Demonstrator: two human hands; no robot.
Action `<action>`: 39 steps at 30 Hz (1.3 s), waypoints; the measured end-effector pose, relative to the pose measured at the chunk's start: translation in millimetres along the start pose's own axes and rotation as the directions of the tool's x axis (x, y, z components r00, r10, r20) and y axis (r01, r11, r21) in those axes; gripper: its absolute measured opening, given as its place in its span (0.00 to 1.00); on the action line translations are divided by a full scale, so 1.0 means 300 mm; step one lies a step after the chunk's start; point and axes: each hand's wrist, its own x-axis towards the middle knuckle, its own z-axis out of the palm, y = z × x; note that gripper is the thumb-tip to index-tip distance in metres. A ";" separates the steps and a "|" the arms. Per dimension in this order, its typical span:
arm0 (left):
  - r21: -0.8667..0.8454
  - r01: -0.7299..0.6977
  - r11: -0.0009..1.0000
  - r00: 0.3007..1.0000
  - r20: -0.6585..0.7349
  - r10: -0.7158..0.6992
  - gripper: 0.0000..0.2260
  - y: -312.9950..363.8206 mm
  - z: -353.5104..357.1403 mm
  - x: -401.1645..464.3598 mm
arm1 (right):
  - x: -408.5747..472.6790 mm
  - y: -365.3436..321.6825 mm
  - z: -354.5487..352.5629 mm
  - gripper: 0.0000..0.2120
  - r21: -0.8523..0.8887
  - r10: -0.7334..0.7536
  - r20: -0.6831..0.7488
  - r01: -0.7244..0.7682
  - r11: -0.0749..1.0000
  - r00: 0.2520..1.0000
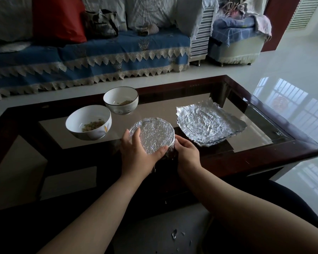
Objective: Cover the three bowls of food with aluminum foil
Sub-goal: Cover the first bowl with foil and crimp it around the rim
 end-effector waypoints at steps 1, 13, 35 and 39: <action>-0.001 0.001 1.000 1.000 -0.003 -0.001 0.44 0.000 0.002 -0.001 | 0.000 0.002 0.005 0.07 0.023 0.007 -0.011 -0.007 1.000 1.000; -0.059 0.057 0.997 0.997 0.047 -0.054 0.49 0.020 -0.027 -0.009 | 0.027 0.003 -0.016 0.08 -0.316 -0.222 -0.030 0.202 0.927 0.975; -0.126 0.021 0.992 0.996 0.084 -0.011 0.50 -0.035 -0.058 0.009 | 0.015 0.036 -0.011 0.06 -0.445 -0.402 0.002 0.361 0.820 0.915; -0.131 0.002 0.991 0.998 0.056 0.006 0.49 -0.043 -0.053 0.008 | 0.013 0.041 0.002 0.04 -0.411 -0.385 -0.045 0.334 0.848 0.922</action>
